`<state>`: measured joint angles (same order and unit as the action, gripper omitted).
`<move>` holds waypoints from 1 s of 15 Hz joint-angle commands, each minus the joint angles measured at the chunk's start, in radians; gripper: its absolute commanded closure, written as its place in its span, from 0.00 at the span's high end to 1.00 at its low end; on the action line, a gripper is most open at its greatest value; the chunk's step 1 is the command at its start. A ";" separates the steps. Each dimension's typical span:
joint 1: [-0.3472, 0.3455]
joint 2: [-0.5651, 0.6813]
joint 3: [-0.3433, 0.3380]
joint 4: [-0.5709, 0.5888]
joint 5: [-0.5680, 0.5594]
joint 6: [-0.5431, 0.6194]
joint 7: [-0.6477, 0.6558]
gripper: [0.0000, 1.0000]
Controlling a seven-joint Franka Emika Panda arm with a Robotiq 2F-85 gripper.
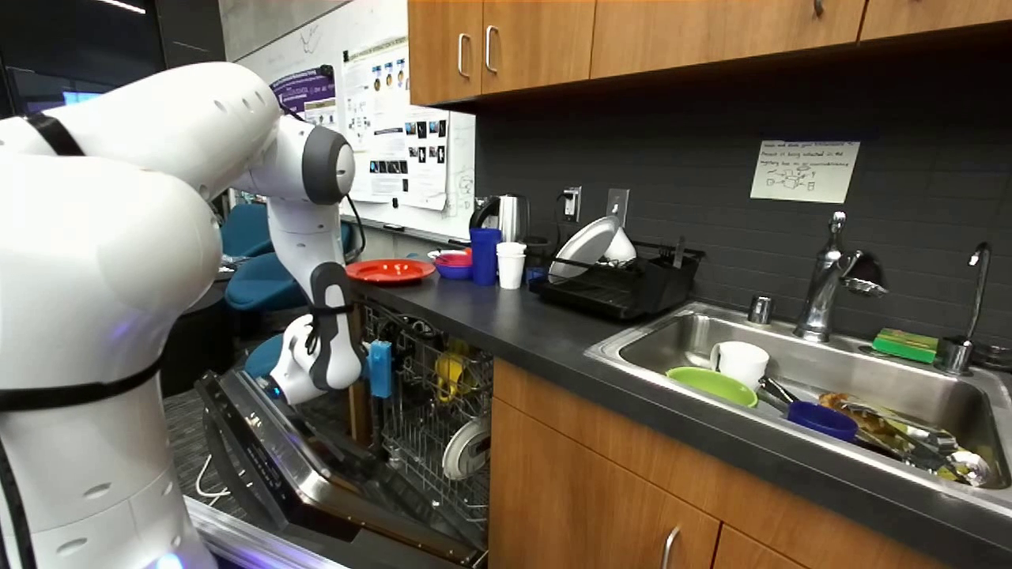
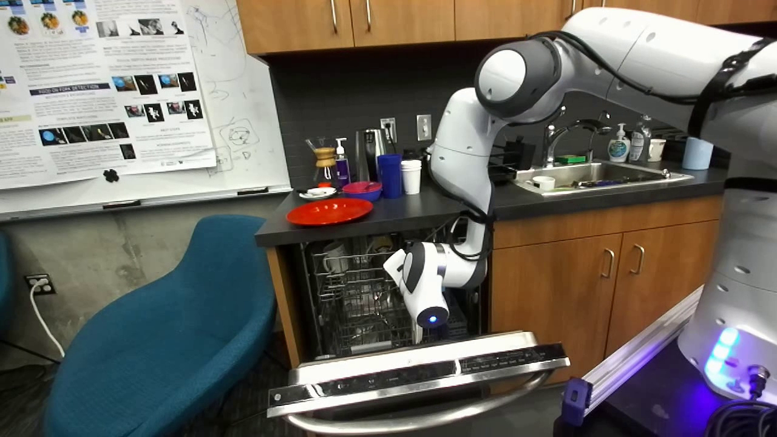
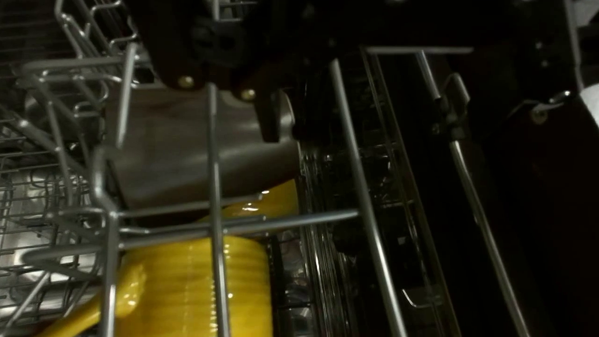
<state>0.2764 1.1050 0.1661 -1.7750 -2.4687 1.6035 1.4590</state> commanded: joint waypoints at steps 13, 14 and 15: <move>-0.022 0.079 0.002 0.113 -0.002 -0.004 -0.055 0.71; -0.022 0.079 0.002 0.113 -0.002 -0.005 -0.055 0.64; -0.023 0.076 0.002 0.110 -0.002 -0.006 -0.054 0.57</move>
<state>0.2602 1.1748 0.1686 -1.6831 -2.4626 1.6027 1.4254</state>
